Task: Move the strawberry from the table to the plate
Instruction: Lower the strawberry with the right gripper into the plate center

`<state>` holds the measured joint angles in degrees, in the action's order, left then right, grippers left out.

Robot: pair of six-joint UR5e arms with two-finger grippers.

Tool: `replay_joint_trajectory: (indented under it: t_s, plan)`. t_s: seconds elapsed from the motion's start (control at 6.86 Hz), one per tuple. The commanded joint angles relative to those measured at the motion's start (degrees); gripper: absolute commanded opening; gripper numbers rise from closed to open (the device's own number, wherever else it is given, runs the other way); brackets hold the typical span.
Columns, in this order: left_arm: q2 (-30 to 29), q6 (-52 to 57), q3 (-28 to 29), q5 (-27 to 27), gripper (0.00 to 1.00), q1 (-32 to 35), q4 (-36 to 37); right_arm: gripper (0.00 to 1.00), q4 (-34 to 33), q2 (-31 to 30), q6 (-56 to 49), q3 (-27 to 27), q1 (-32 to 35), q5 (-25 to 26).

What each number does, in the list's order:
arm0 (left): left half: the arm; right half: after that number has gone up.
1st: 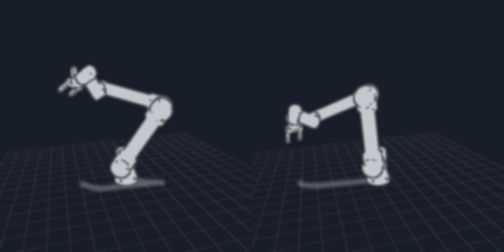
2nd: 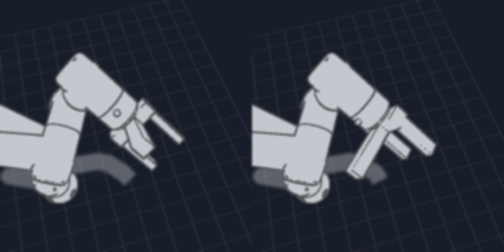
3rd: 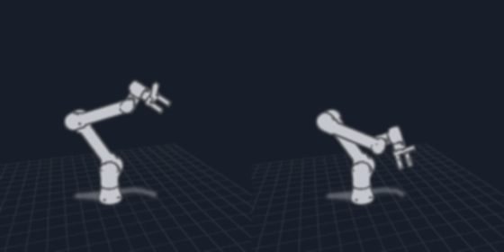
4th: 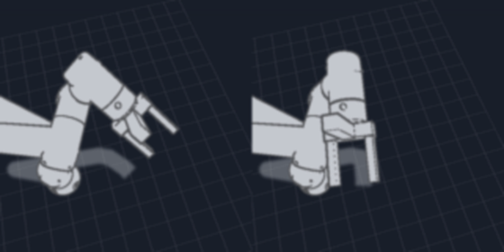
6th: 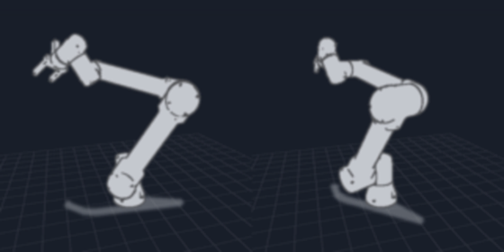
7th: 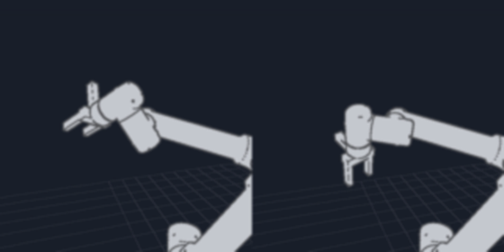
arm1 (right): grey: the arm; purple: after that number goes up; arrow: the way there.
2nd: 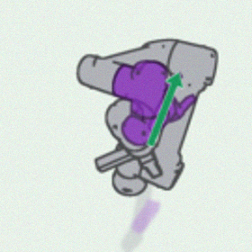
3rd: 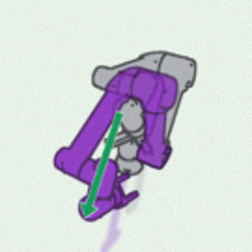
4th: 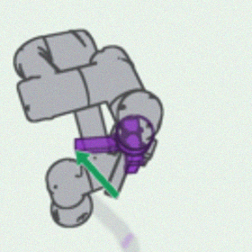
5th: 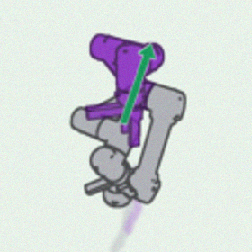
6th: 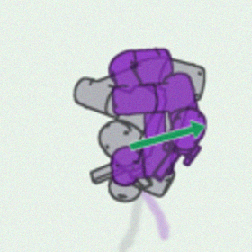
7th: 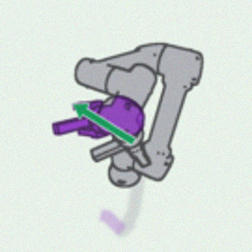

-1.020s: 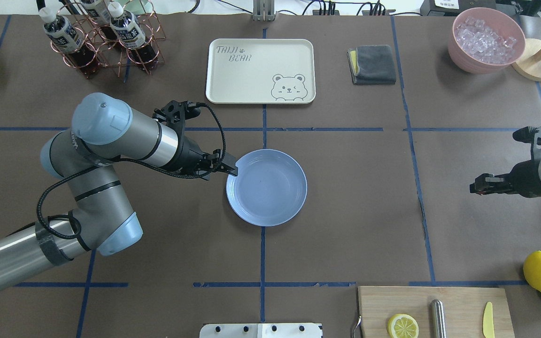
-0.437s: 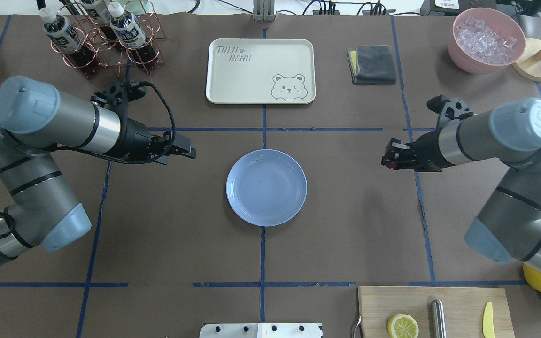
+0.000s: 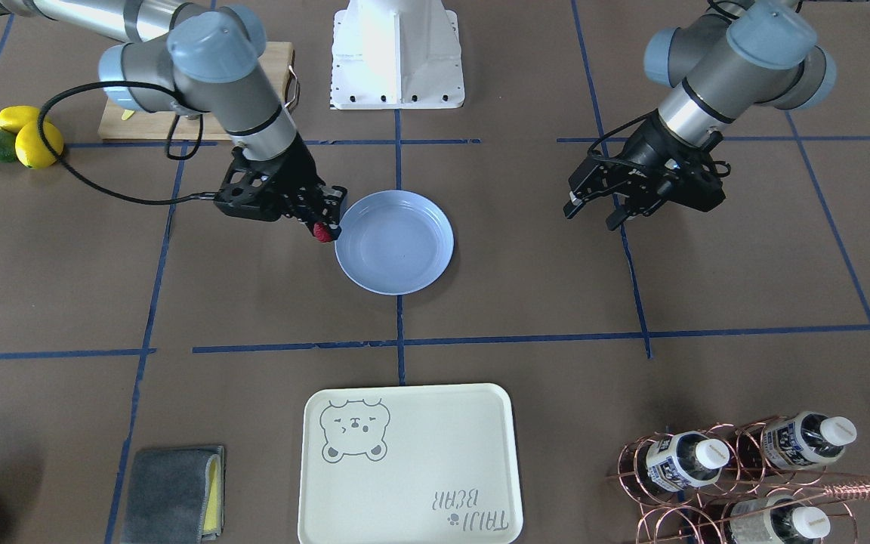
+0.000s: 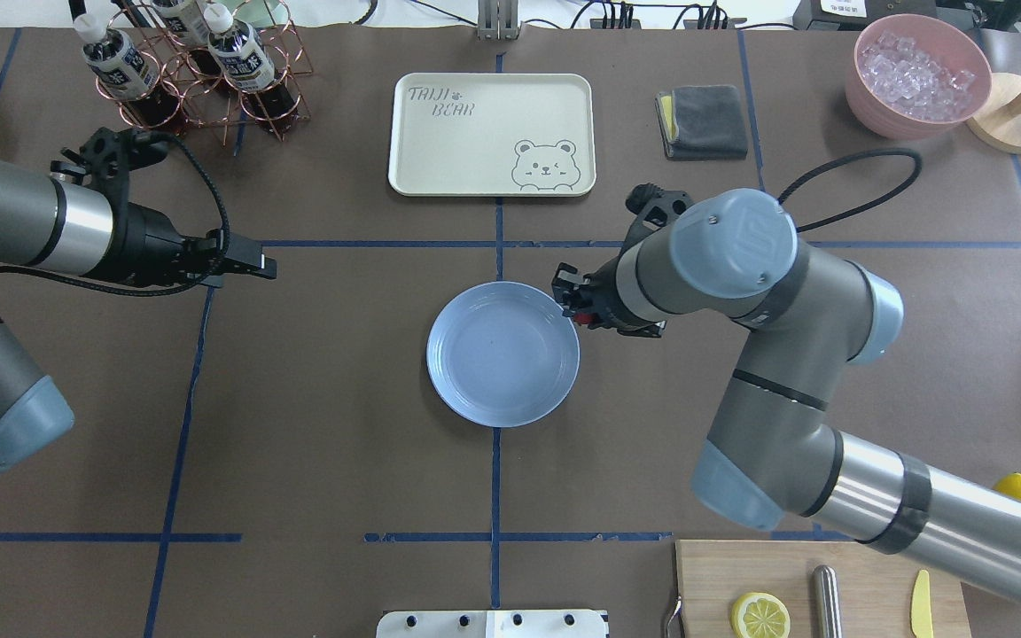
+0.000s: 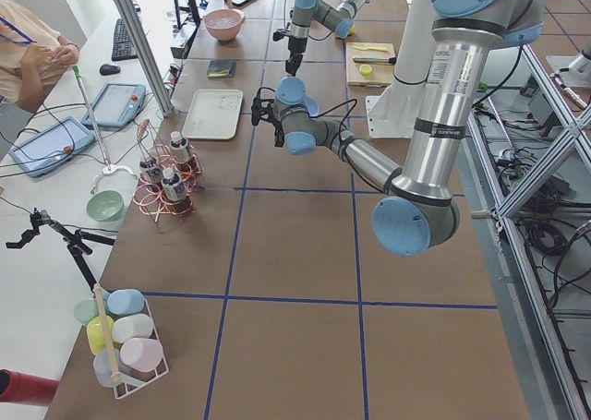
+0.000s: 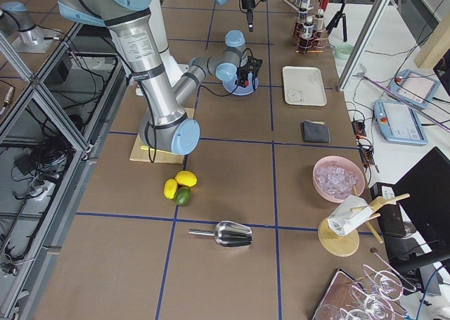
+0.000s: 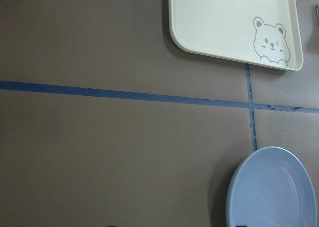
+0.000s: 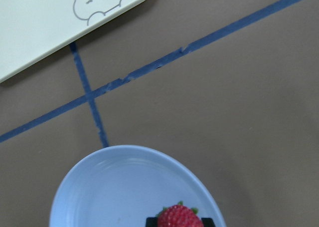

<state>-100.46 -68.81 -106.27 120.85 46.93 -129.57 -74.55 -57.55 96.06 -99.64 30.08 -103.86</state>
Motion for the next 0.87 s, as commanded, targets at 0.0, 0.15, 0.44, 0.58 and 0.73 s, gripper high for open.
replay_joint_trajectory:
  t_s: [0.0, 0.15, 0.44, 0.58, 0.73]
  plan:
    - [2.6, 3.9, -0.5, 0.0, 0.84, 2.1, -0.1, 0.0, -1.8, 10.8, 4.7, 11.3, -4.3, 5.4]
    - [2.7, 3.9, -0.3, 0.0, 0.84, 2.1, -0.1, 0.0, -1.7, 10.4, 4.7, 12.7, -6.2, 7.1]
    - [2.8, 3.9, -0.3, 0.0, 0.86, 2.1, -0.1, 0.0, -1.6, 10.9, 4.7, 14.4, -6.8, 8.1]
    - [2.8, 3.9, -0.4, 0.0, 0.87, 2.1, -0.1, 0.0, -1.6, 10.9, 4.4, 15.1, -7.1, 8.1]
    - [2.8, 3.9, -0.3, -0.1, 0.87, 2.1, -0.1, 0.0, -1.9, 10.7, 4.1, 15.0, -7.2, 8.1]
